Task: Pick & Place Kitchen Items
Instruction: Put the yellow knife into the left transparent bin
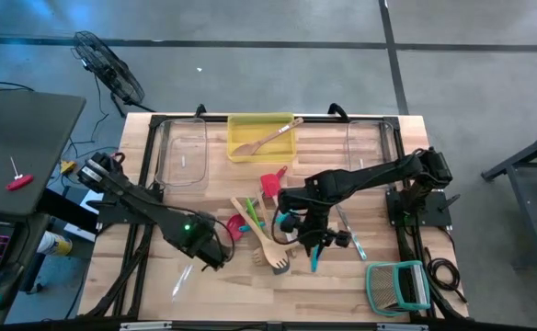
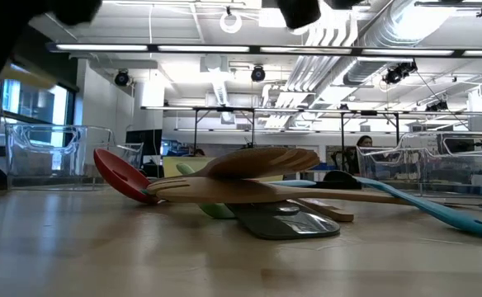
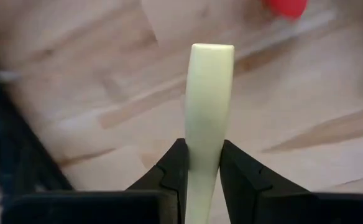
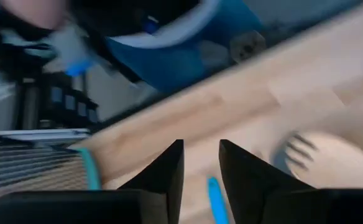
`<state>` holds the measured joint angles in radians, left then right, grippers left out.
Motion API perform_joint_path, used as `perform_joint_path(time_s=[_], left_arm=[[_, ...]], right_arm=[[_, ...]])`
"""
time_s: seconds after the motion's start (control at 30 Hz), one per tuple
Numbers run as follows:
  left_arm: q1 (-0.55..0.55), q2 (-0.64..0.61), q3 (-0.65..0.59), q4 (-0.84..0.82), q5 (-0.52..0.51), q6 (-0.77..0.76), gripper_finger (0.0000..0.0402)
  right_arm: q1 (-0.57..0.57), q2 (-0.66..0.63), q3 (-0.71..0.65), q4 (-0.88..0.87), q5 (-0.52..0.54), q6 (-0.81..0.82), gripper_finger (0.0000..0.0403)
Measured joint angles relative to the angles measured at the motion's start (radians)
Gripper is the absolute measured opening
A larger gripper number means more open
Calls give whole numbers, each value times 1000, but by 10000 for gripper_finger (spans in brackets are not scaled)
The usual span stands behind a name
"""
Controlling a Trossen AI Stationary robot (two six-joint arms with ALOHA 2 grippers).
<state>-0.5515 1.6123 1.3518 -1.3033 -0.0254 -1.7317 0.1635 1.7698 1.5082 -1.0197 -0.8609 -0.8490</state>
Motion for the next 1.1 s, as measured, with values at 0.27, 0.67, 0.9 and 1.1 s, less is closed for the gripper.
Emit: perform_joint_path(time_s=[0.27,0.67,0.9,1.1], left_arm=[[28,-22,221,-261,-113,39,61],[239,-74,236,-268,-225,416,61],[380,-167,236,-268,-321,627,61],[497,-277,236,-270,-469,743,61]], right_arm=[[-2,-38,0,-70,-140,-96,66],[2,-32,0,-77,-137,-122,43],[-27,-32,0,-67,-135,-124,39],[-65,-32,0,-33,-135,-124,39]])
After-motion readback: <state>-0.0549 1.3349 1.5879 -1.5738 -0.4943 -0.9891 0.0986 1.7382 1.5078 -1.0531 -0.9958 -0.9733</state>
